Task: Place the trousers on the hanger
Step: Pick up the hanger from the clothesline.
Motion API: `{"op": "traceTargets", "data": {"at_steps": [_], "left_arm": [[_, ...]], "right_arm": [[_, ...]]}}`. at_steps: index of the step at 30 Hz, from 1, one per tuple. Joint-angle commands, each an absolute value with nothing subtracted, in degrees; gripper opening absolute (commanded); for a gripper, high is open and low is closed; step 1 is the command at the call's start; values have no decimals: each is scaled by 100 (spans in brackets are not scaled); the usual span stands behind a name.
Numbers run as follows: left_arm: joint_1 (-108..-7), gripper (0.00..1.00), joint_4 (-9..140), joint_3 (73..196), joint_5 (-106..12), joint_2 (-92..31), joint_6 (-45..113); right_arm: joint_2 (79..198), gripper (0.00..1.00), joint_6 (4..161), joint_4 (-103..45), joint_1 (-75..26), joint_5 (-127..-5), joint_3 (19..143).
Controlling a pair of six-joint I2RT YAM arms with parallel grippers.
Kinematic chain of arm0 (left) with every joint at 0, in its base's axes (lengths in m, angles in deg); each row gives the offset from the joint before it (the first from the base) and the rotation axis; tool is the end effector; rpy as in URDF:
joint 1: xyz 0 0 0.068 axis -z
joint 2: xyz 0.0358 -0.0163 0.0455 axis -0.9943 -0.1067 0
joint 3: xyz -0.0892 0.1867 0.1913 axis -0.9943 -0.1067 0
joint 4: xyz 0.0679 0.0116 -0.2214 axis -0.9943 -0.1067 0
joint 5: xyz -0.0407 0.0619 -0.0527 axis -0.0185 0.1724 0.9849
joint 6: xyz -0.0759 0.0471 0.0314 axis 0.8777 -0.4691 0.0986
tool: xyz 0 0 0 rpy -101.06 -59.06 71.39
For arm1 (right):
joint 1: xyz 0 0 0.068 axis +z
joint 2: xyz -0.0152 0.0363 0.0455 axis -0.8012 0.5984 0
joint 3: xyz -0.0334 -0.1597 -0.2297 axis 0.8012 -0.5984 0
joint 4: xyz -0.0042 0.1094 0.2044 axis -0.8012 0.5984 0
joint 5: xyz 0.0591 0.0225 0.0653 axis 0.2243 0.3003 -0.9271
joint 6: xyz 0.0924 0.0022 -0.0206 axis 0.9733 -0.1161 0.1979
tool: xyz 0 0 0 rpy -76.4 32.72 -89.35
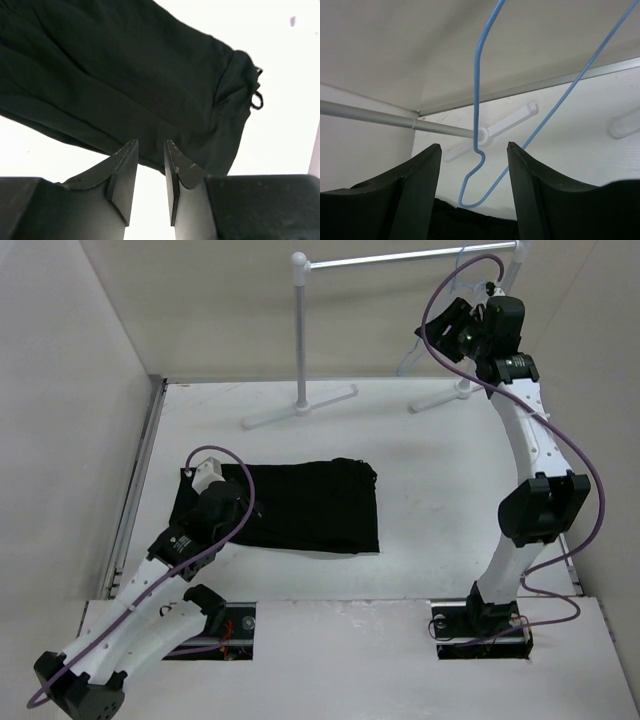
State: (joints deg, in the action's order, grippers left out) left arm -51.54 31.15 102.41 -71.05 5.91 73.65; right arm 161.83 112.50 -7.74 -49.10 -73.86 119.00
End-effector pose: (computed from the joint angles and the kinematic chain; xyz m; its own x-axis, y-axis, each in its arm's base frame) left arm 0.1412 -0.0620 0.2697 -0.5163 -0.5638 -0.6446 -0.1375 0.7975 -0.5874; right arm 0.4398 0.0552 0.4346 -0.3806 0.5534 -0.7409 -0.1300 0.7612 0.6354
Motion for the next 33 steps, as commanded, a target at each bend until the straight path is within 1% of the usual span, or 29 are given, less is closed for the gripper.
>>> {"op": "traceTargets", "data": {"at_steps": [1,3,5,8,11,14,19,20,23,25,27,33], "left_arm": [[-4947,26,3198,10152,-7424,436,7610],[-4894,26,3268,10090,-7433,374,7672],[-4850,26,3321,10029,-7433,339,7733],[-4832,26,3356,9993,-7433,330,7795],[-4832,26,3356,9976,-7433,365,7813],[-4832,26,3356,9976,-7433,383,7830],[-4832,26,3356,9985,-7433,383,7856],[-4824,26,3356,9976,-7433,374,7865],[-4815,26,3356,9941,-7433,365,7927],[-4815,26,3374,9923,-7433,365,7944],[-4815,26,3391,9914,-7433,365,7962],[-4841,26,3514,9940,-7380,321,7962]], "right_arm": [[16145,60,11046,-1136,-4907,-7939,12359],[16215,57,11073,-1303,-4898,-8124,12315],[16321,51,11081,-1339,-4881,-8151,12324],[16409,44,11081,-1418,-4881,-8195,12262],[16523,43,11055,-1488,-4863,-8178,12236],[16629,45,11046,-1497,-4846,-8107,12227],[16743,43,11029,-1637,-4828,-8107,12245],[16760,40,11046,-1673,-4828,-8125,12253],[16769,24,11055,-1770,-4784,-8195,12253],[16700,18,11020,-1822,-4749,-8195,12218],[16594,14,10967,-1901,-4714,-8195,12201],[16287,10,10687,-1779,-4661,-8213,12490]]}}
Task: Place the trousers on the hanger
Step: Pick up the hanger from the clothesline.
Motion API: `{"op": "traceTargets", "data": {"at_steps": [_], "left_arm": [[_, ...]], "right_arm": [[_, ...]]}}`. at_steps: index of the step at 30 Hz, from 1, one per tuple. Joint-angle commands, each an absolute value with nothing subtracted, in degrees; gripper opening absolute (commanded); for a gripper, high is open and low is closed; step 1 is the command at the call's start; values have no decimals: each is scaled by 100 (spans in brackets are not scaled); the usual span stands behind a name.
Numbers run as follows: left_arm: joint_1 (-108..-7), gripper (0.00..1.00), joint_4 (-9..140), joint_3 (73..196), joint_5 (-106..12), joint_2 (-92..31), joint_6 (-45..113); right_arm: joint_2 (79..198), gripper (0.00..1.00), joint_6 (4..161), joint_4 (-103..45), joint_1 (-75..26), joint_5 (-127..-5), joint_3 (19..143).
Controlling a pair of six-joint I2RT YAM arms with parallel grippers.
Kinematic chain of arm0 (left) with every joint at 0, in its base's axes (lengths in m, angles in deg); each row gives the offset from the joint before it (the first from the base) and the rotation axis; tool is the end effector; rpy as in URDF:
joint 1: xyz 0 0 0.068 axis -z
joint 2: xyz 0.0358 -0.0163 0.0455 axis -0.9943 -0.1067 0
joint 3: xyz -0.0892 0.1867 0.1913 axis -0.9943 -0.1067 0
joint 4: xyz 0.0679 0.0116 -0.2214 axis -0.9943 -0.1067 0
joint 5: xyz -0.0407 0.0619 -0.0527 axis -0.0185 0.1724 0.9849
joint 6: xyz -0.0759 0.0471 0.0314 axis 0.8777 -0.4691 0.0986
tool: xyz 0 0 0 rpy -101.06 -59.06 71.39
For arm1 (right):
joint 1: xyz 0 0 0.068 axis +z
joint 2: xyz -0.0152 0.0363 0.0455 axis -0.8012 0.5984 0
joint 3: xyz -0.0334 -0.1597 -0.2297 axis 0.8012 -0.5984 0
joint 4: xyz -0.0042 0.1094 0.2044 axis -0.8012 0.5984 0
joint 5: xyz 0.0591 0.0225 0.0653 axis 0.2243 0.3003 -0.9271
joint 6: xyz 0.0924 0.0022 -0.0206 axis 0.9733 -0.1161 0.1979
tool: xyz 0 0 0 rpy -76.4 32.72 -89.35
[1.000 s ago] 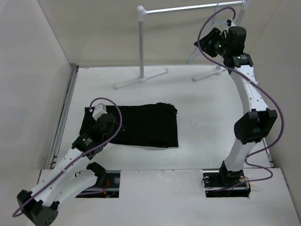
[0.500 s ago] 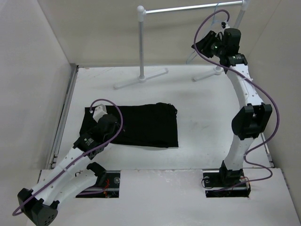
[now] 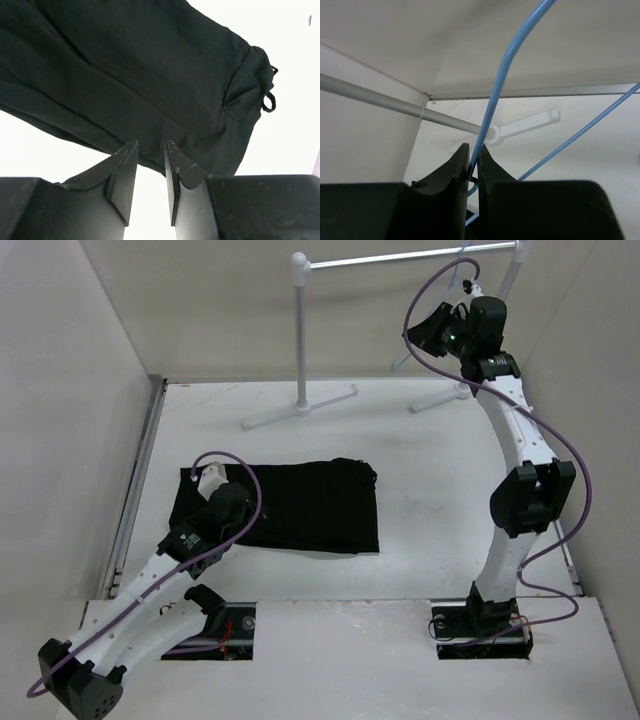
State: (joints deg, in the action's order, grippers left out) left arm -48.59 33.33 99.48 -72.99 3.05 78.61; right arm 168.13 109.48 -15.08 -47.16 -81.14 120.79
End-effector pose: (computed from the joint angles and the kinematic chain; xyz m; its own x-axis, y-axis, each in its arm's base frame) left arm 0.1462 -0.0718 0.2506 -0.5416 -0.5889 -0.5999 -0.1903 0.7810 -0.5948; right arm 0.4696 0.0837 0.4175 -0.4150 0.4733 -0.7770 -0.2991 0.7356 0.6079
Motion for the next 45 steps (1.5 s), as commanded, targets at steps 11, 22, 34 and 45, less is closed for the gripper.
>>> {"op": "traceTargets", "data": {"at_steps": [11,22,34,45], "left_arm": [[-4789,29,3900,10956,-7056,-336,7603],[-4367,42,4349,13436,-6326,-1953,6398],[-3313,50,5026,15037,-5825,-3940,6064],[-2776,47,5307,15363,-5605,-4767,6028]], "right_arm": [[15174,7,10080,-1383,-4530,-8117,11249],[13124,7,10009,-1190,-3643,-7440,8547],[11155,7,10501,-636,-2341,-6736,6032],[10564,7,10862,-469,-2007,-6727,5345]]}}
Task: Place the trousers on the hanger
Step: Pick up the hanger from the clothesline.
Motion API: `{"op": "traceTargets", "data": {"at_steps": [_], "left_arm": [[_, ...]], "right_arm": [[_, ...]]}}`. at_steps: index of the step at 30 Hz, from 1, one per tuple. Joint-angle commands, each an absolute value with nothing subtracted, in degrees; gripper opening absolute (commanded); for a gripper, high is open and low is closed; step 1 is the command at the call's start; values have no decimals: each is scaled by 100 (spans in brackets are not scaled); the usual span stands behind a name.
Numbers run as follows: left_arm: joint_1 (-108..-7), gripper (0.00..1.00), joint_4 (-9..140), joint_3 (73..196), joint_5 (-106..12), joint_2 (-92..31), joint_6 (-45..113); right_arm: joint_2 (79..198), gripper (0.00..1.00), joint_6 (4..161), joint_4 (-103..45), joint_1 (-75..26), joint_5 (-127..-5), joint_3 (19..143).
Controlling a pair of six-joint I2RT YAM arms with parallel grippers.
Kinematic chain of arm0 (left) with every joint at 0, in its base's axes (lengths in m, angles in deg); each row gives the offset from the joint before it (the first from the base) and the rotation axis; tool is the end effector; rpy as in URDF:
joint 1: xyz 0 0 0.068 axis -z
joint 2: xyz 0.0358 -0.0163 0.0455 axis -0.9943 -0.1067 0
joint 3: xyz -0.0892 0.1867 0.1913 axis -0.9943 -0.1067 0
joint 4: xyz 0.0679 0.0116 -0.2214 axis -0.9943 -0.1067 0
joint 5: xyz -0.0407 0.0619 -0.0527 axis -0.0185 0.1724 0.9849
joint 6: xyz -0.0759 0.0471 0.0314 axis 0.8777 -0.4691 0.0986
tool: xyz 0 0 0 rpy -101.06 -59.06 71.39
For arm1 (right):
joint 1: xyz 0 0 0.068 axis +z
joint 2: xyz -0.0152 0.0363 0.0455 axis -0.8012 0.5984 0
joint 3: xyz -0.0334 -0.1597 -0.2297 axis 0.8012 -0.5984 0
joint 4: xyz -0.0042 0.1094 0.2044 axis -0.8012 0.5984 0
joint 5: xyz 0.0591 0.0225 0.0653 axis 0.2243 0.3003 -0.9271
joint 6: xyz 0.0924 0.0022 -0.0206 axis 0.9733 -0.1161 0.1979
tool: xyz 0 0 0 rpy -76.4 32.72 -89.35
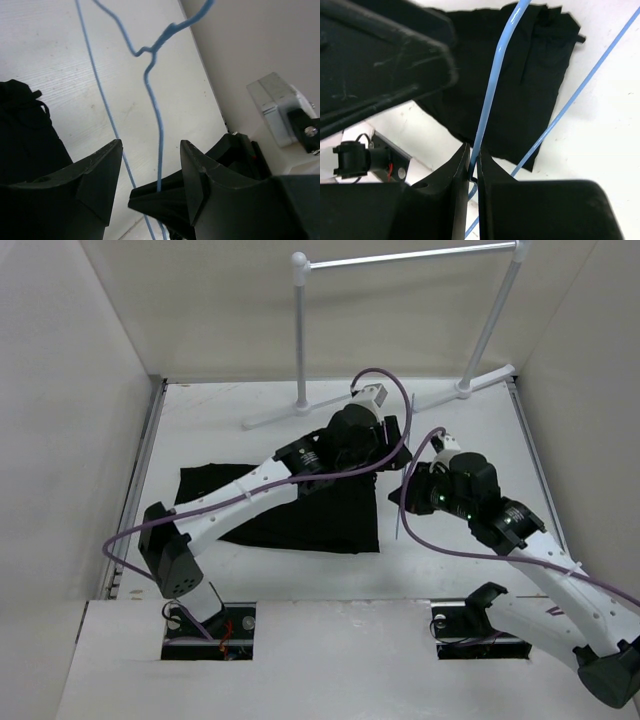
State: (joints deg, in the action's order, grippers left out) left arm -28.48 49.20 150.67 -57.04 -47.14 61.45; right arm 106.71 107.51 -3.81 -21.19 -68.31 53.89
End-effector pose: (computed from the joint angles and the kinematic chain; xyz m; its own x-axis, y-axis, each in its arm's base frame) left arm 0.2270 -0.3247 0.3869 -0.6408 -0.1842 -0.7453 0.5182 0.6125 -0.5969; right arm 0.1596 0.1178 0.3051 -0.6739 0.1938 -0.7129 -0.3520 0.7641 0.5405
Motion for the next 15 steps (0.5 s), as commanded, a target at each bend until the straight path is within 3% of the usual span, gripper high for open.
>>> {"op": "traceTargets", "data": {"at_steps": [1,5,15], "left_arm": [[-2767,47,5316,15381,-5587,-4837,6028],[-2706,46,5492,15451,-5429,-5013,6055],[-2714,32,5096,15583,-5973,-5418,6046]], "right_arm": [[10556,7,10879,-443,-1989,-6727,5336],[10556,8,10897,-381,-1963,-6692,5328],[10477,8,10853,-188,-1937,-6473,5372]]}}
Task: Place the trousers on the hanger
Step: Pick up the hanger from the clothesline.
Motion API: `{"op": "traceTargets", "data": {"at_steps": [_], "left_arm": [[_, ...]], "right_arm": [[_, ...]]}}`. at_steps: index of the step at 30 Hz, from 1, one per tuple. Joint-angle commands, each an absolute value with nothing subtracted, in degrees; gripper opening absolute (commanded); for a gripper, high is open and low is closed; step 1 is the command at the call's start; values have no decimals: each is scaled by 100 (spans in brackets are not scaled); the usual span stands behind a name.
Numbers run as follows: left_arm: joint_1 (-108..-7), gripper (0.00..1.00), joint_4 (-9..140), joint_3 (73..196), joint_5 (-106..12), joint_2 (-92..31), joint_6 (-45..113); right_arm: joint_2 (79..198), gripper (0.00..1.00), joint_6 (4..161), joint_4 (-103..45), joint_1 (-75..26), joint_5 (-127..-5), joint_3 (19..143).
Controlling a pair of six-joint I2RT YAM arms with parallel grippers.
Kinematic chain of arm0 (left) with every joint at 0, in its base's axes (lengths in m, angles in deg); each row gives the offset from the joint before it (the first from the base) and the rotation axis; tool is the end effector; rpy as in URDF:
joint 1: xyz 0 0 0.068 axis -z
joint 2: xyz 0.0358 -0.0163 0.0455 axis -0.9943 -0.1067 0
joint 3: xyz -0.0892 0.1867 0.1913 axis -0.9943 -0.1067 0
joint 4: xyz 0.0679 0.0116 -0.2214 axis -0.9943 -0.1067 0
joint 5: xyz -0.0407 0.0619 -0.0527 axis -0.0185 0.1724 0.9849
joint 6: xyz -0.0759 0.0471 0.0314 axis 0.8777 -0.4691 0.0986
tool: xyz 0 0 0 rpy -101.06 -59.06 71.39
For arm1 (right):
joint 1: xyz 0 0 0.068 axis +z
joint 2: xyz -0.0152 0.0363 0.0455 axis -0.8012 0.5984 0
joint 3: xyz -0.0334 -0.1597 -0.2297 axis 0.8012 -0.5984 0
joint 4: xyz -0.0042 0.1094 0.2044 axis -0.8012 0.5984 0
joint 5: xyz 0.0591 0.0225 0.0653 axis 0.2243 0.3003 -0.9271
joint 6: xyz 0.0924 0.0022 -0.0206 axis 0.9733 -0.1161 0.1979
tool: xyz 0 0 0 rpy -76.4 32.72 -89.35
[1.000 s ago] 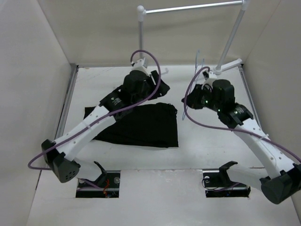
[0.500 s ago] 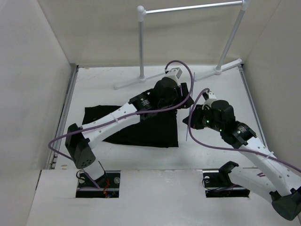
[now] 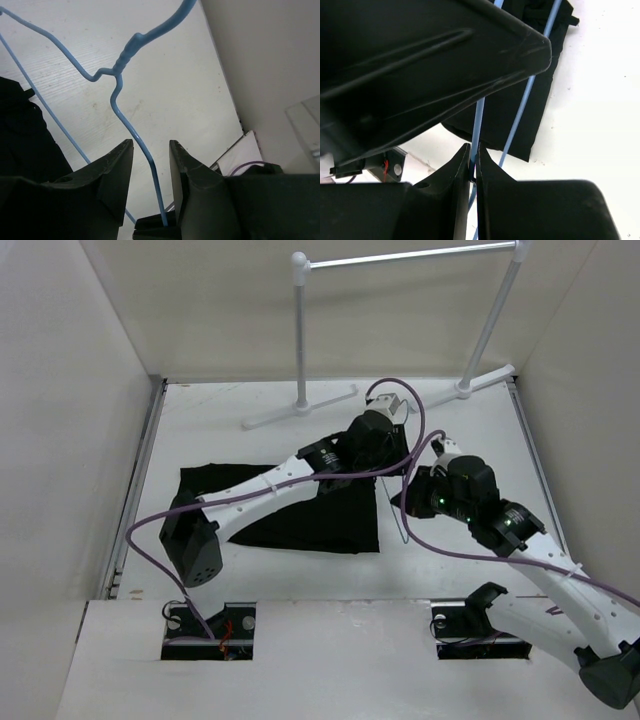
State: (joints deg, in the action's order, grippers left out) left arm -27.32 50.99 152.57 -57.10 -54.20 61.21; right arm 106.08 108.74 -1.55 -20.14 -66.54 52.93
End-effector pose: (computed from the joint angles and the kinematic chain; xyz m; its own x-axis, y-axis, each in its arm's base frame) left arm 0.2392 -0.3574 0.3554 -0.6658 -0.1328 -0.7342 0.5137 0.6320 -0.5802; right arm 0.1547 0.1158 0.2954 -0.7005 0.1908 -0.6876 -0.3141 0.7827 0.5373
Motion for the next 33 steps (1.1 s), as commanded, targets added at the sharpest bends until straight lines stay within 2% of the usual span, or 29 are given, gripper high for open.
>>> {"op": "traceTargets", "data": {"at_steps": [1,4,9,13,15,19,21,23,28,33], "left_arm": [[-2706,31,5096,15618,-6009,-5462,6046],[-2706,27,5009,15784,-6009,-5655,6037],[-2679,9,4850,15970,-6114,-5770,6072],[-2679,3,5017,15795,-5922,-5516,6221],[-2653,1,5236,15540,-5904,-5314,6327],[-2696,0,5921,14759,-5869,-4821,6617],[-2732,0,6106,14486,-5833,-4645,6740],[-2758,0,6186,14309,-5825,-4505,6810],[-2802,0,6256,14045,-5816,-4171,6854],[-2793,0,6362,13852,-5719,-3994,6960]], "right_arm": [[10459,8,10836,-162,-1919,-6420,5363],[10424,7,10792,-39,-1849,-6245,5389],[10406,6,10704,347,-1708,-5797,5442],[10310,8,10774,690,-1611,-5287,5424],[10196,13,10870,735,-1585,-5242,5363],[9634,43,11142,507,-1593,-5391,5091],[9344,54,11292,419,-1689,-5689,4933],[9115,58,11424,349,-1918,-6005,4757],[8947,59,11784,94,-2752,-6524,4370],[9298,72,12434,-949,-3211,-7201,4019]]}}
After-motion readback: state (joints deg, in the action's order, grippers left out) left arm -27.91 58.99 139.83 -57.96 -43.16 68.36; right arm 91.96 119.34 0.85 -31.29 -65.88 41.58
